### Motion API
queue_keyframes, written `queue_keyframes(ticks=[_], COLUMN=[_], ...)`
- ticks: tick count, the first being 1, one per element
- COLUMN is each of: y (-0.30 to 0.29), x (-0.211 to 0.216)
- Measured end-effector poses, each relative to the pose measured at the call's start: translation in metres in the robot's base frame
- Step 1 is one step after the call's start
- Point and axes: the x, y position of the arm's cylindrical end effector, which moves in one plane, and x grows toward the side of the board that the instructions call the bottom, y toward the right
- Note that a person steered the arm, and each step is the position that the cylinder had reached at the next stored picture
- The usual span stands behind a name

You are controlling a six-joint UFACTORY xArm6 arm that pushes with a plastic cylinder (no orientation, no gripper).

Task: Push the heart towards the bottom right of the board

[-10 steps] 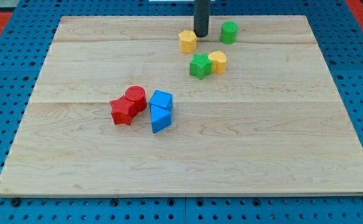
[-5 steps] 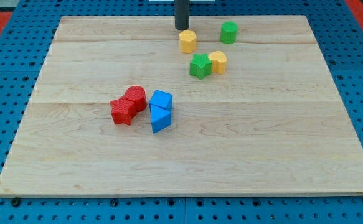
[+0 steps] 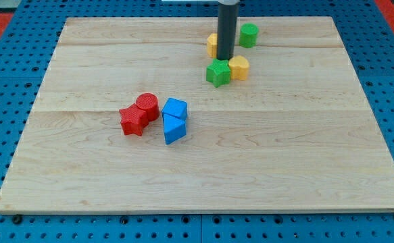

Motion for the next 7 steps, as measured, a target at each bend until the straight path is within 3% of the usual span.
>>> queue_keyframes(ticks=[1, 2, 3, 4, 6, 7], y=[0.048, 0.029, 0.054, 0.112, 0.099, 0.152], x=[0.058, 0.040, 0.030, 0.117, 0.069, 0.075])
